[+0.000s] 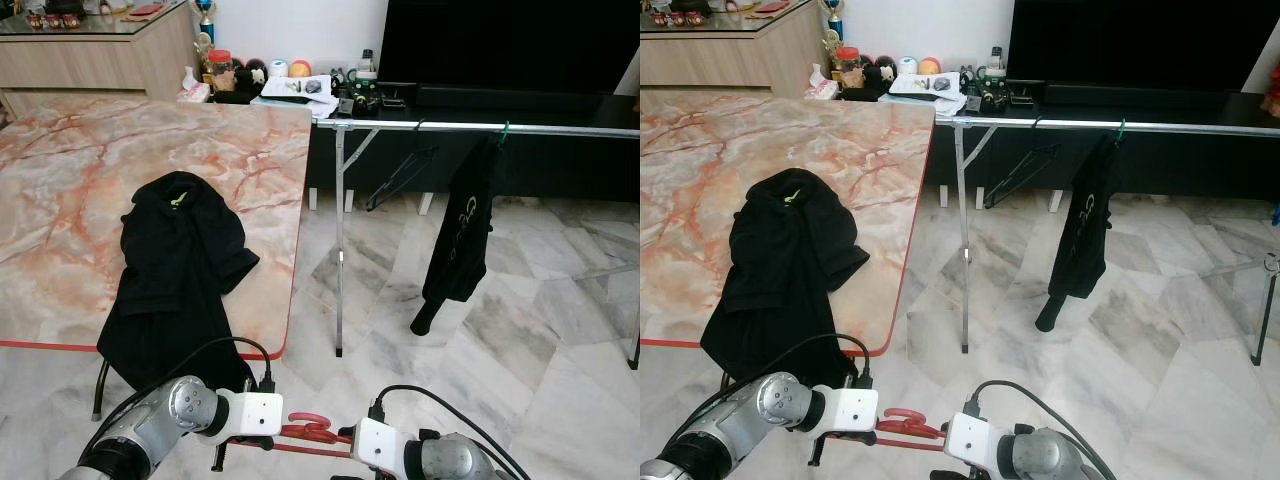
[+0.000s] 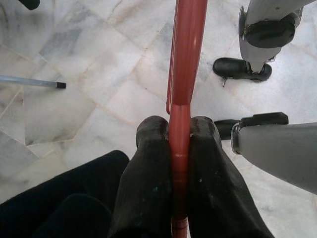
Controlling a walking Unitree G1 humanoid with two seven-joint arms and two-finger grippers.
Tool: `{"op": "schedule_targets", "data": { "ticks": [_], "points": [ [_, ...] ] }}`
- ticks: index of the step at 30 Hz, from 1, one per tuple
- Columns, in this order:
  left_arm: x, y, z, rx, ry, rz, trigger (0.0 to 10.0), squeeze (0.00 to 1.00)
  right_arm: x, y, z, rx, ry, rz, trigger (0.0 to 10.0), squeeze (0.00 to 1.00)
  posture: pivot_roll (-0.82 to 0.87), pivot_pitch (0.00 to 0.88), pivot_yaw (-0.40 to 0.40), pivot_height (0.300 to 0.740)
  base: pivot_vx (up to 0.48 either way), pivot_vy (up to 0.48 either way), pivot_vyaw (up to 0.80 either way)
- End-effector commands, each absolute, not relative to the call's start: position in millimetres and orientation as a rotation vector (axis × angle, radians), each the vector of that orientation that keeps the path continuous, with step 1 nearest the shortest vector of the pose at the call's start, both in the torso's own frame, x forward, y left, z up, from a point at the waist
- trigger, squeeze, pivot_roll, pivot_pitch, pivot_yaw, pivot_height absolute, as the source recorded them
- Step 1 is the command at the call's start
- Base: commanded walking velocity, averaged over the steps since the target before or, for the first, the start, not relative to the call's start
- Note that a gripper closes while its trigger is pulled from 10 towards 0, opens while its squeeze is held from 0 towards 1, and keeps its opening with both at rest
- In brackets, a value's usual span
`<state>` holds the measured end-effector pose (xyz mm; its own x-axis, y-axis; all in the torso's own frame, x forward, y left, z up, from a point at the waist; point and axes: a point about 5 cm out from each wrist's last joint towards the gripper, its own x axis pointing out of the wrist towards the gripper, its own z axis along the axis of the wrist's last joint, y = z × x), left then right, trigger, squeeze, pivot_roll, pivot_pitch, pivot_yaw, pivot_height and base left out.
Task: Hang hanger
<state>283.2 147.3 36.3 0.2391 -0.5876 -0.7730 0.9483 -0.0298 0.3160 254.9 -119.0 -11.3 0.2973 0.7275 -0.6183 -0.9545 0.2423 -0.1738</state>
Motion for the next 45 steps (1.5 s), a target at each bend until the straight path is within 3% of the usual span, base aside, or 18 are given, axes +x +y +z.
{"op": "schedule_targets", "data": {
  "ticks": [1, 11, 13, 16, 18, 19, 22, 23, 24, 36, 37, 38, 39, 40, 41, 45],
  "points": [
    [281.9, 144.9, 37.6, 0.955, 0.470, -1.318, 10.0, 0.00, 258.8, -117.7, -8.4, -0.602, 0.427, 1.178, 10.0, 0.00, 0.15, 0.049, -0.016, 0.740, 0.000, 0.000, 0.00],
    [279.7, 141.5, 36.6, 0.946, 0.469, -1.325, 10.0, 0.00, 269.2, -111.4, 0.9, -0.545, 0.384, 1.137, 10.0, 0.00, 0.15, 0.050, -0.020, 0.740, 0.000, 0.000, 0.00],
    [279.2, 140.6, 36.4, 0.945, 0.467, -1.327, 10.0, 0.00, 266.9, -108.7, -0.7, -0.511, 0.415, 1.173, 8.1, 0.00, 0.16, 0.050, -0.021, 0.740, 0.000, 0.000, 0.00],
    [278.6, 140.2, 36.5, 0.945, 0.466, -1.327, 10.0, 0.00, 266.1, -107.8, -1.3, -0.514, 0.417, 1.180, 8.2, 0.00, 0.16, 0.051, -0.021, 0.740, 0.000, 0.000, 0.00],
    [278.4, 139.8, 36.5, 0.945, 0.465, -1.328, 10.0, 0.00, 265.1, -106.5, -1.9, -0.510, 0.420, 1.189, 1.1, 0.00, 0.16, 0.052, -0.022, 0.740, 0.000, 0.000, 0.00],
    [278.3, 139.5, 36.7, 0.943, 0.465, -1.328, 10.0, 0.00, 264.1, -105.5, -2.5, -0.505, 0.424, 1.198, 0.0, 0.00, 0.16, 0.054, -0.022, 0.740, 0.000, 0.000, 0.00],
    [278.2, 139.4, 36.9, 0.943, 0.464, -1.327, 10.0, 0.00, 263.3, -105.1, -3.0, -0.502, 0.430, 1.207, 0.0, 0.00, 0.16, 0.054, -0.022, 0.740, 0.000, 0.000, 0.00],
    [278.2, 139.5, 36.9, 0.944, 0.465, -1.327, 10.0, 0.00, 262.9, -105.0, -3.5, -0.506, 0.434, 1.211, 2.0, 0.00, 0.16, 0.054, -0.022, 0.740, 0.000, 0.000, 0.00],
    [278.1, 139.4, 36.8, 0.944, 0.465, -1.327, 10.0, 0.00, 262.5, -105.0, -4.1, -0.516, 0.438, 1.214, 10.0, 0.00, 0.16, 0.054, -0.021, 0.740, 0.000, 0.000, 0.00],
    [278.7, 136.8, 37.8, 0.943, 0.460, -1.327, 10.0, 0.00, 260.8, -106.9, -7.6, -0.571, 0.453, 1.207, 10.0, 0.00, 0.16, 0.056, -0.023, 0.740, 0.000, 0.000, 0.00],
    [278.6, 136.9, 37.6, 0.943, 0.461, -1.327, 10.0, 0.00, 260.7, -106.7, -7.8, -0.575, 0.452, 1.205, 8.7, 0.00, 0.16, 0.056, -0.023, 0.740, 0.000, 0.000, 0.00],
    [278.4, 137.0, 37.3, 0.942, 0.461, -1.327, 10.0, 0.00, 260.7, -106.6, -7.9, -0.581, 0.449, 1.201, 5.2, 0.00, 0.16, 0.056, -0.023, 0.740, 0.000, 0.000, 0.00],
    [278.3, 137.1, 37.2, 0.943, 0.462, -1.326, 10.0, 0.00, 260.9, -106.5, -7.9, -0.584, 0.446, 1.199, 4.0, 0.00, 0.16, 0.058, -0.024, 0.740, 0.000, 0.000, 0.00],
    [278.2, 137.4, 37.0, 0.942, 0.463, -1.325, 10.0, 0.00, 260.9, -106.1, -7.9, -0.585, 0.445, 1.199, 0.6, 0.00, 0.16, 0.058, -0.024, 0.740, 0.000, 0.000, 0.00],
    [278.2, 137.5, 37.0, 0.942, 0.464, -1.324, 10.0, 0.00, 260.7, -105.9, -7.9, -0.585, 0.445, 1.200, 0.0, 0.00, 0.16, 0.058, -0.024, 0.740, 0.000, 0.000, 0.00],
    [278.2, 137.9, 36.8, 0.943, 0.466, -1.322, 10.0, 0.00, 260.9, -104.5, -7.7, -0.588, 0.442, 1.203, 0.0, 0.00, 0.16, 0.058, -0.024, 0.740, 0.000, 0.000, 0.00]
  ]
}}
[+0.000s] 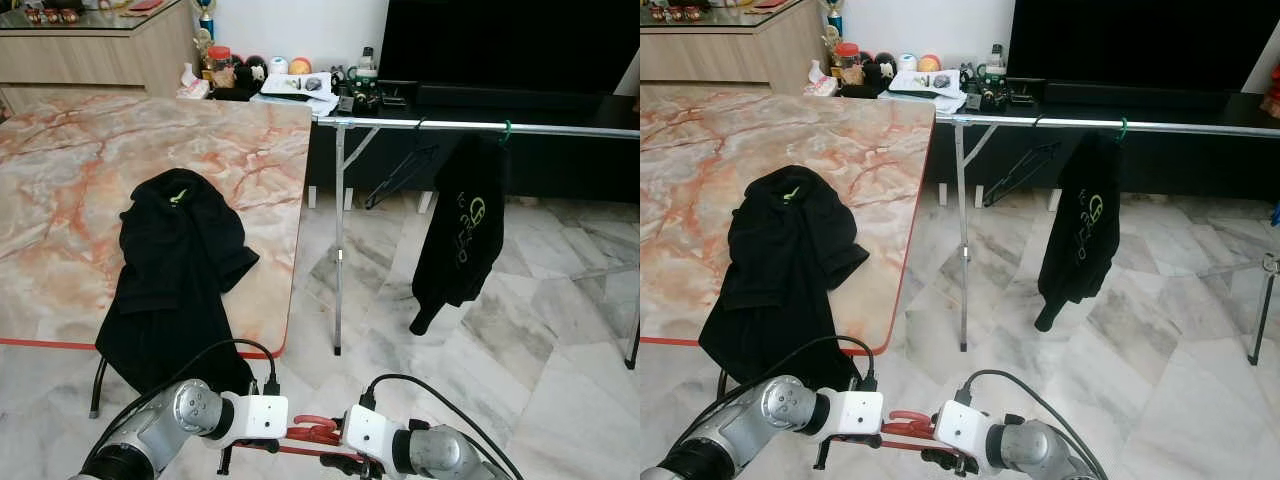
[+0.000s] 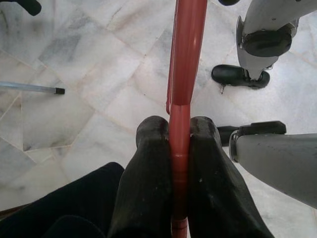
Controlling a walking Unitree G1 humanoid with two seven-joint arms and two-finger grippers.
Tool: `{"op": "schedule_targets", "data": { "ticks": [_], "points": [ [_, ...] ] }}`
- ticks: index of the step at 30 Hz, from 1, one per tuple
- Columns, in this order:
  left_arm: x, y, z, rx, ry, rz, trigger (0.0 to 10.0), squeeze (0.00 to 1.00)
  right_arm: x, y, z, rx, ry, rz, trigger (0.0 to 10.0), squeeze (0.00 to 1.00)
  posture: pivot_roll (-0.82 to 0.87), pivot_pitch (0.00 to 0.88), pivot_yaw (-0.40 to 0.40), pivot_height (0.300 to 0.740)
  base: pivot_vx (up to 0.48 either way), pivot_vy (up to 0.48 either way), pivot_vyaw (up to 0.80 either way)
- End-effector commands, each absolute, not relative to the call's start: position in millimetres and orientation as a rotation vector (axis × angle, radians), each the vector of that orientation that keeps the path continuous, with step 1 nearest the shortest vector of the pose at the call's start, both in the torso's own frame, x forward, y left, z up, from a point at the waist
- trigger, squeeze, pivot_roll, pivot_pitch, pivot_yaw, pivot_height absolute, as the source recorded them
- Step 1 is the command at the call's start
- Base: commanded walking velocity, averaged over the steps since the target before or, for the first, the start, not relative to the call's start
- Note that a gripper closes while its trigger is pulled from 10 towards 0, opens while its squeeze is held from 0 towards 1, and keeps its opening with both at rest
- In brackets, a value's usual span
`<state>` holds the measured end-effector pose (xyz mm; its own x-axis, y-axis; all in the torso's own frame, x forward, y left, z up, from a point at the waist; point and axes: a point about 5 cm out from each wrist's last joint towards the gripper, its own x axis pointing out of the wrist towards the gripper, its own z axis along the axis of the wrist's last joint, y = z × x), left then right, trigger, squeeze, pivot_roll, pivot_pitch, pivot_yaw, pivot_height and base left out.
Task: Hang hanger
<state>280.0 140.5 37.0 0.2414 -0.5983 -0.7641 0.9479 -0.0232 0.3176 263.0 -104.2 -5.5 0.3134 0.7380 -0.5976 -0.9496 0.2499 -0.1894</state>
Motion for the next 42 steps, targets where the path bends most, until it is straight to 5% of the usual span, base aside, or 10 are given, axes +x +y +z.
{"op": "schedule_targets", "data": {
  "ticks": [1, 36, 37, 42],
  "points": [
    [278.2, 137.9, 36.8, 0.943, 0.466, -1.322, 10.0, 0.00, 260.9, -104.5, -7.7, -0.588, 0.442, 1.203, 0.0, 0.00, 0.16, 0.058, -0.024, 0.740, 0.000, 0.000, 0.00],
    [281.0, 140.1, 36.0, 0.981, 0.404, -1.285, 10.0, 0.00, 259.8, -118.6, -13.1, -0.579, 0.488, 1.123, 0.0, 0.00, 0.16, 0.056, -0.025, 0.740, 0.000, 0.000, 0.00],
    [279.8, 140.7, 35.2, 0.967, 0.415, -1.294, 10.0, 1.00, 259.6, -119.0, -13.3, -0.579, 0.490, 1.123, 0.0, 0.00, 0.16, 0.056, -0.025, 0.740, 0.000, 0.000, 0.00],
    [277.2, 144.5, 33.1, 0.981, 0.420, -1.313, 10.0, 1.00, 256.8, -122.0, -16.1, -0.582, 0.518, 1.134, 0.0, 0.00, 0.16, 0.056, -0.025, 0.740, 0.000, 0.000, 0.00]
  ]
}}
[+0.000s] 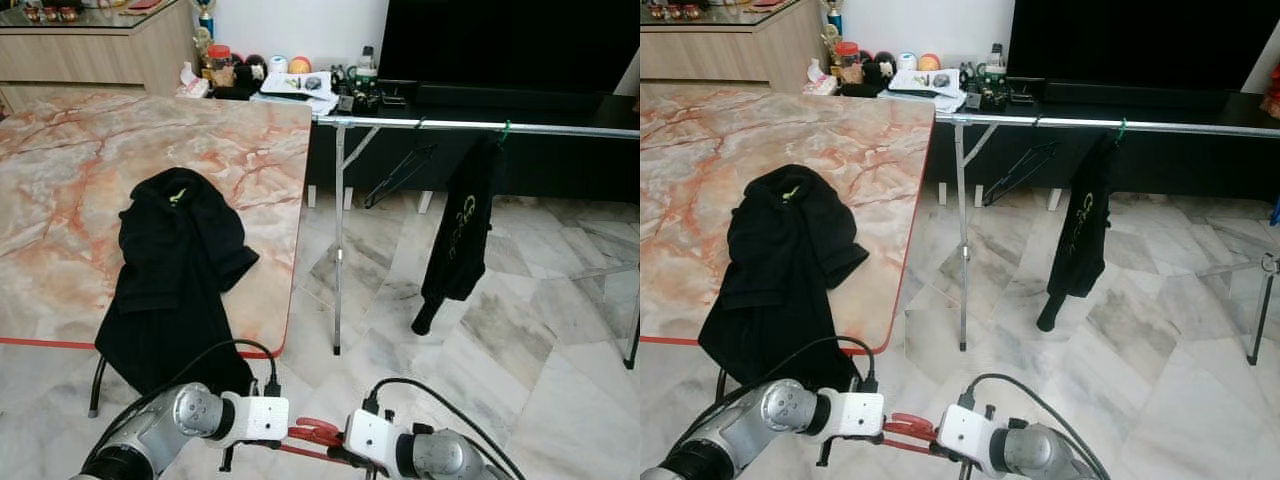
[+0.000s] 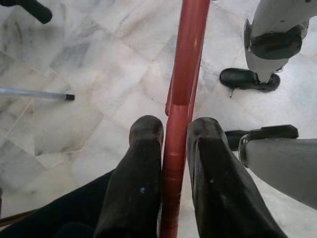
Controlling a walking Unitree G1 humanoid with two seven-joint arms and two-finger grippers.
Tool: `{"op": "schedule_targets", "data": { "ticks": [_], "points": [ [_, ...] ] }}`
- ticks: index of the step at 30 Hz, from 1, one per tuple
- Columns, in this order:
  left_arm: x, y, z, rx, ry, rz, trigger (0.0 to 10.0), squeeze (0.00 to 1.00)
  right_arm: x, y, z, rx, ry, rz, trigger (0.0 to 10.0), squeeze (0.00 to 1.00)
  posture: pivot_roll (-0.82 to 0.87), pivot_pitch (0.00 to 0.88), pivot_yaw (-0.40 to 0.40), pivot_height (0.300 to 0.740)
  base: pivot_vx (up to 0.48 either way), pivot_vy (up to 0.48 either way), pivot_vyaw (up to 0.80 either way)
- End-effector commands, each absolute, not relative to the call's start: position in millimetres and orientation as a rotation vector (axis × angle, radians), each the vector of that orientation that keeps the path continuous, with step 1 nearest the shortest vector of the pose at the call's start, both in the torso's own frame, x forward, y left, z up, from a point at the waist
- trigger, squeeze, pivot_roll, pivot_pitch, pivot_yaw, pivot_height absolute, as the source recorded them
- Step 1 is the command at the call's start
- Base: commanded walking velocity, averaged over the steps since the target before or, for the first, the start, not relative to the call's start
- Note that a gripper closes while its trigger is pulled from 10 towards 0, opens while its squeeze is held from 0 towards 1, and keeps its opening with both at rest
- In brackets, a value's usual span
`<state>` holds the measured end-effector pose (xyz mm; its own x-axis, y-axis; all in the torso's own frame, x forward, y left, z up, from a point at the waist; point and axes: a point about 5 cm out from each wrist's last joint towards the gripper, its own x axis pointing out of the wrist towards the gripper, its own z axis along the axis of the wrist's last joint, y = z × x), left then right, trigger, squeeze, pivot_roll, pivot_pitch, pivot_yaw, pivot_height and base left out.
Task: Hang hanger
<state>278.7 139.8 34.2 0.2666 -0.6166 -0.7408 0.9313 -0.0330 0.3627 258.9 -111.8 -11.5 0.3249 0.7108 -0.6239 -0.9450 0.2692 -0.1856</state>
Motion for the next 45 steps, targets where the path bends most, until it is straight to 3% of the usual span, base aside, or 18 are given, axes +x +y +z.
{"op": "schedule_targets", "data": {
  "ticks": [1, 11, 16, 21, 23, 29, 30, 31, 32, 33, 34, 35, 36, 38, 40, 42, 45],
  "points": [
    [277.3, 144.9, 33.1, 0.986, 0.417, -1.313, 10.0, 1.00, 256.4, -122.4, -16.6, -0.586, 0.523, 1.137, 0.0, 0.00, 0.16, 0.056, -0.025, 0.740, 0.000, 0.000, 0.00],
    [274.2, 148.0, 32.5, 0.962, 0.449, -1.346, 10.0, 1.00, 238.5, -138.0, -34.5, -0.656, 0.660, 1.147, 0.0, 0.00, 0.16, 0.057, -0.030, 0.740, 0.000, 0.000, 0.00],
    [272.1, 151.7, 30.5, 0.953, 0.465, -1.338, 10.0, 1.00, 225.5, -150.6, -44.3, -0.601, 0.737, 1.107, 0.0, 0.00, 0.16, 0.059, -0.032, 0.740, 0.000, 0.000, 0.00],
    [266.3, 159.5, 26.0, 0.884, 0.478, -1.277, 10.0, 1.00, 227.1, -172.4, -45.1, -0.404, 0.749, 0.844, 0.0, 0.00, 0.15, 0.053, -0.027, 0.740, 0.000, 0.000, 0.00],
    [258.6, 168.4, 20.4, 0.820, 0.511, -1.241, 10.0, 1.00, 227.8, -184.7, -44.1, -0.212, 0.735, 0.673, 0.0, 0.00, 0.14, 0.050, -0.020, 0.740, 0.000, 0.000, 0.00],
    [237.1, 194.2, 5.6, 0.721, 0.645, -1.202, 10.0, 1.00, 217.3, -199.3, -48.0, -0.035, 0.688, 0.482, 0.0, 0.00, 0.13, 0.043, -0.007, 0.740, 0.000, 0.000, 0.00],
    [225.2, 205.0, -5.7, 0.708, 0.739, -1.197, 10.0, 0.10, 216.6, -202.9, -47.8, 0.042, 0.653, 0.395, 0.0, 0.00, 0.13, 0.040, -0.003, 0.740, 0.000, 0.000, 0.00],
    [225.2, 205.0, -5.7, 0.708, 0.739, -1.197, 10.0, 0.10, 216.6, -202.9, -47.8, 0.042, 0.653, 0.395, 0.0, 0.00, 0.13, 0.040, -0.003, 0.740, 0.000, 0.000, 0.00],
    [219.2, 210.7, -11.6, 0.687, 0.792, -1.181, 10.0, 0.00, 216.3, -204.5, -47.6, 0.074, 0.635, 0.355, 0.0, 0.00, 0.12, 0.035, 0.006, 0.740, 0.000, 0.000, 0.00],
    [215.7, 214.0, -14.8, 0.673, 0.822, -1.169, 10.0, 0.00, 216.2, -205.3, -47.4, 0.095, 0.625, 0.332, 0.0, 0.00, 0.12, 0.034, 0.008, 0.740, 0.000, 0.000, 0.00],
    [210.3, 218.6, -19.7, 0.639, 0.855, -1.142, 10.0, 0.00, 217.4, -208.3, -46.4, 0.119, 0.605, 0.278, 1.7, 0.00, 0.11, 0.031, 0.014, 0.740, 0.000, 0.000, 0.00],
    [205.7, 223.1, -24.8, 0.596, 0.887, -1.100, 10.0, 0.00, 219.3, -211.5, -44.7, 0.148, 0.581, 0.223, 8.0, 0.00, 0.11, 0.029, 0.017, 0.740, 0.000, 0.000, 0.00],
    [201.7, 227.3, -29.4, 0.562, 0.914, -1.051, 10.0, 0.00, 221.1, -214.9, -43.2, 0.171, 0.560, 0.168, 10.0, 0.00, 0.10, 0.027, 0.019, 0.740, 0.000, 0.000, 0.00],
    [188.9, 236.7, -44.5, 0.506, 0.977, -0.897, 10.0, 0.00, 225.5, -224.1, -38.8, 0.230, 0.502, 0.014, 10.0, 0.00, 0.11, 0.028, 0.018, 0.740, 0.000, 0.000, 0.00],
    [186.9, 237.9, -47.2, 0.492, 0.987, -0.860, 10.0, 0.00, 225.7, -225.3, -38.3, 0.236, 0.493, -0.008, 10.0, 0.00, 0.11, 0.028, 0.018, 0.740, 0.000, 0.000, 0.00],
    [182.7, 241.4, -58.8, 0.409, 0.980, -0.595, 10.0, 0.00, 226.5, -229.9, -38.2, 0.229, 0.487, -0.129, 10.0, 0.00, 0.10, 0.026, 0.017, 0.740, 0.000, 0.000, 0.00],
    [167.8, 246.3, -72.1, 0.291, 1.025, -0.330, 10.0, 0.00, 230.7, -229.8, -35.0, 0.238, 0.455, -0.201, 10.0, 0.00, 0.09, 0.036, 0.018, 0.740, 0.000, 0.000, 0.00]
  ]
}}
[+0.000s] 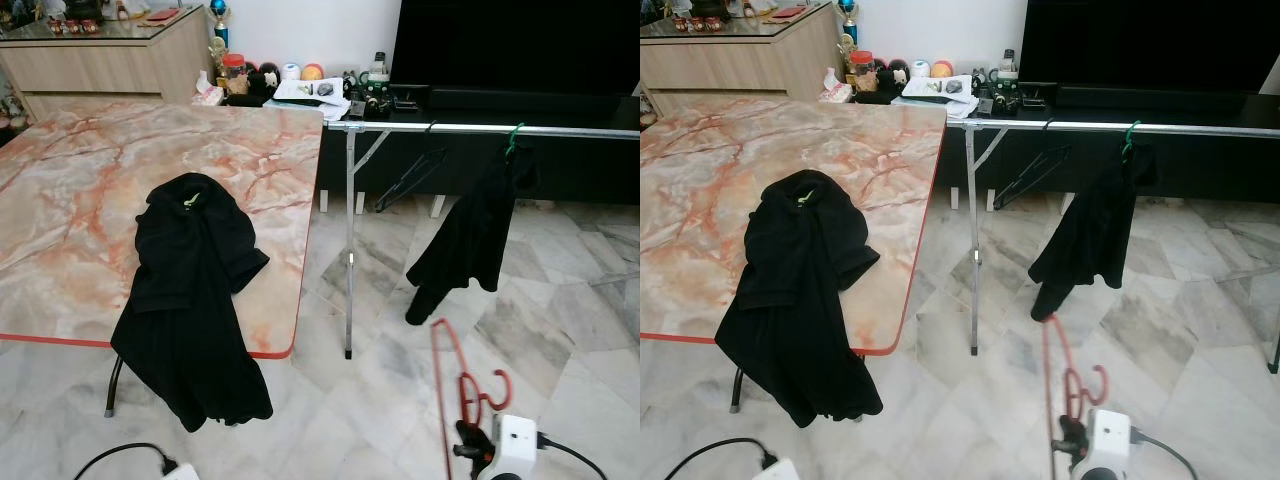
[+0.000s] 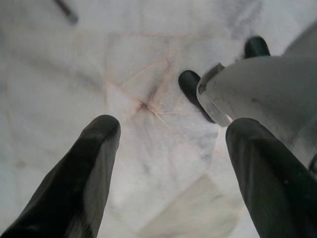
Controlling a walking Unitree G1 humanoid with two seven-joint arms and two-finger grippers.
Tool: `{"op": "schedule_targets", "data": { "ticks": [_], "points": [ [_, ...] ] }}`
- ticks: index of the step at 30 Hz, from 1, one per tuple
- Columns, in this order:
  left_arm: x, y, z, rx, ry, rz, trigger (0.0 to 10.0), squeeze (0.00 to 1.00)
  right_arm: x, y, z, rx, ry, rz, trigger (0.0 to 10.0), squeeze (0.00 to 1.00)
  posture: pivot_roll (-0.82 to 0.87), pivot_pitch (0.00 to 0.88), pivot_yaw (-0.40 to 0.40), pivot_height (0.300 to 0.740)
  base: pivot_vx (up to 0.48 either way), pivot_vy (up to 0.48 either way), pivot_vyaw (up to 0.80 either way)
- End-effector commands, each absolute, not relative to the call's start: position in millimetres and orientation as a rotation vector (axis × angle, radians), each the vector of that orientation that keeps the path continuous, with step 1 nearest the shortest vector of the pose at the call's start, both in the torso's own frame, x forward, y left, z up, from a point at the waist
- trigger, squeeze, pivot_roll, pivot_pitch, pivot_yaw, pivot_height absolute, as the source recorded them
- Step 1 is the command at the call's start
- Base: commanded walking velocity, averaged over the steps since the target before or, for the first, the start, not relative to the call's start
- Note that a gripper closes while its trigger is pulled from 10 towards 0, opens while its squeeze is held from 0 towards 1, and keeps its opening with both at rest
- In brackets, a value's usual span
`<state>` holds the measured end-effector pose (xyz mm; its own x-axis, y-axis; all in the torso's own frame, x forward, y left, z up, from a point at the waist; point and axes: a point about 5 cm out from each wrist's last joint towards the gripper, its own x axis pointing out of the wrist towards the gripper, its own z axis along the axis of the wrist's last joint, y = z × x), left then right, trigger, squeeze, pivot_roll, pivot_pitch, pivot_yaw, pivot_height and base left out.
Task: Hang hanger
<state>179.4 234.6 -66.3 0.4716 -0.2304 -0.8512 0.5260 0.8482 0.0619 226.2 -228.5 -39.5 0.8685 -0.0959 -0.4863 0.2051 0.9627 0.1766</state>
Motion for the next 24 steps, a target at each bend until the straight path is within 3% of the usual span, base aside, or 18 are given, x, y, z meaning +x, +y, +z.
{"op": "schedule_targets", "data": {
  "ticks": [1, 7, 15, 24],
  "points": [
    [163.0, 247.5, -75.2, 0.261, 1.041, -0.277, 10.0, 0.00, 232.2, -228.7, -33.7, 0.243, 0.443, -0.207, 10.0, 0.00, 0.09, 0.037, 0.019, 0.740, 0.000, 0.000, 0.00],
    [143.7, 244.7, -88.0, 0.191, 1.094, -0.052, 10.0, 0.00, 237.7, -221.4, -30.0, 0.268, 0.403, -0.233, 10.0, 0.00, 0.08, 0.050, 0.019, 0.740, 0.000, 0.000, 0.00],
    [155.5, 231.0, -87.4, 0.187, 1.053, -0.039, 10.0, 0.00, 238.5, -212.5, -32.8, 0.265, 0.430, -0.244, 10.0, 0.00, 0.07, 0.064, 0.017, 0.740, 0.000, 0.000, 0.00],
    [155.3, 227.1, -88.9, 0.185, 1.062, -0.028, 10.0, 0.00, 242.2, -202.4, -31.8, 0.274, 0.424, -0.244, 10.0, 0.00, 0.06, 0.076, 0.010, 0.740, 0.000, -0.310, 0.00]
  ]
}}
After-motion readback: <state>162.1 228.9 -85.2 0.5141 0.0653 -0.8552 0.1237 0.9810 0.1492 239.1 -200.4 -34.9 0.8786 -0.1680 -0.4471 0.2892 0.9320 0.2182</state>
